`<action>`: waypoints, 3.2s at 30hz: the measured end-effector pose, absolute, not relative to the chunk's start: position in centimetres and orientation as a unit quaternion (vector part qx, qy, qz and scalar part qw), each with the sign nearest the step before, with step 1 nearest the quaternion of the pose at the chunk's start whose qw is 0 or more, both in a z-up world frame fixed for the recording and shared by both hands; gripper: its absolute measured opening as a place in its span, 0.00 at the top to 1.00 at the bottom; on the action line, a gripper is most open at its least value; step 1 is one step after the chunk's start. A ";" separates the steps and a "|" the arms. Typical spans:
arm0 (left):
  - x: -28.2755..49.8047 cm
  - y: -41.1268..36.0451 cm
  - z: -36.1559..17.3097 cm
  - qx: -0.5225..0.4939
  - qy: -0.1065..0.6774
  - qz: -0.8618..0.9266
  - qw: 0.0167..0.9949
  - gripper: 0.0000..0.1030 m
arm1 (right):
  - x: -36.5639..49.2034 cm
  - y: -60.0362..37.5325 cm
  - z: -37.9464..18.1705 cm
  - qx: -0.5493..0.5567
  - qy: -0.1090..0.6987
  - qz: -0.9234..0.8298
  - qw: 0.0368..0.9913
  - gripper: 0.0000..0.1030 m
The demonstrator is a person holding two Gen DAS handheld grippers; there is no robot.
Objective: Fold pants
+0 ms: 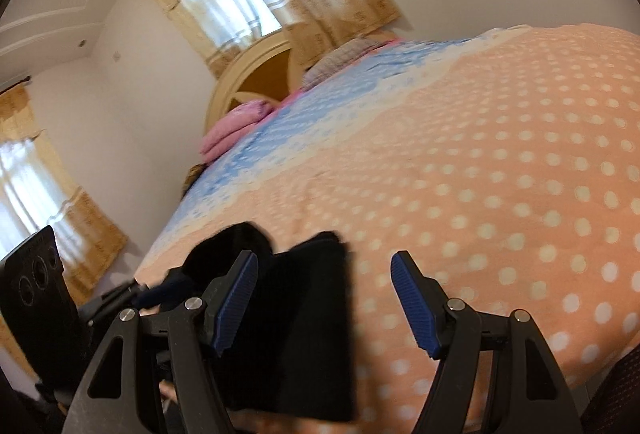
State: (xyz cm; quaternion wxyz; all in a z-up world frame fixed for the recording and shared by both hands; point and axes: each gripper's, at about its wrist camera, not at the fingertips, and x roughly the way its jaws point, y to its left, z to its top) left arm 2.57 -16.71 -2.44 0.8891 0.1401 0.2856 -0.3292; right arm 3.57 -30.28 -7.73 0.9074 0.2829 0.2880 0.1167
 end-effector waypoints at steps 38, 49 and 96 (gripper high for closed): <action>5.8 -2.1 -7.4 -0.019 0.352 -0.129 0.927 0.06 | 3.3 -28.0 -10.7 0.206 0.421 0.128 0.874 0.84; 6.3 -2.6 -9.2 -0.003 0.366 -0.129 0.922 0.00 | 3.3 -28.3 -8.6 0.159 0.414 0.076 0.893 0.47; 4.7 -9.3 -9.3 0.079 0.384 -0.180 0.902 0.00 | 4.9 -27.3 -7.0 0.187 0.373 0.119 0.901 0.54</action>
